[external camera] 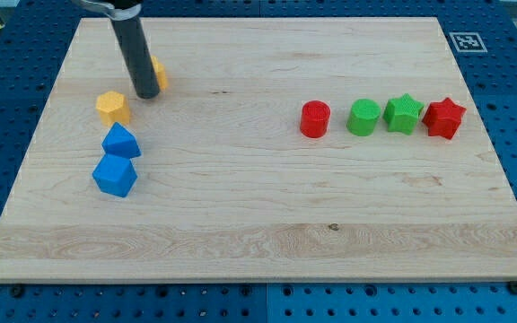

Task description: Move the yellow heart parallel to the top of the yellow hexagon

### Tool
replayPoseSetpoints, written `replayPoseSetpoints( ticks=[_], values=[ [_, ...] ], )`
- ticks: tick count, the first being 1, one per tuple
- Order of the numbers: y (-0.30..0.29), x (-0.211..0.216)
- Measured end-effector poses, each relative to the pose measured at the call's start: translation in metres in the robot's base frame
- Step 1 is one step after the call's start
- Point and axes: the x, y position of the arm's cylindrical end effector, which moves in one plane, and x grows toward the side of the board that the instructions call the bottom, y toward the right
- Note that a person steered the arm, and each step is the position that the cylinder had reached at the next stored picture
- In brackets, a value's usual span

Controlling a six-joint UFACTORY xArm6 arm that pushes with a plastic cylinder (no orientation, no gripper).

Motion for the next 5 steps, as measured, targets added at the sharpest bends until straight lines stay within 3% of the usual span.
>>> replayPoseSetpoints(
  ticks=[1, 3, 5],
  values=[
    [0.040, 0.004],
    [0.002, -0.056],
    [-0.026, -0.078]
  ],
)
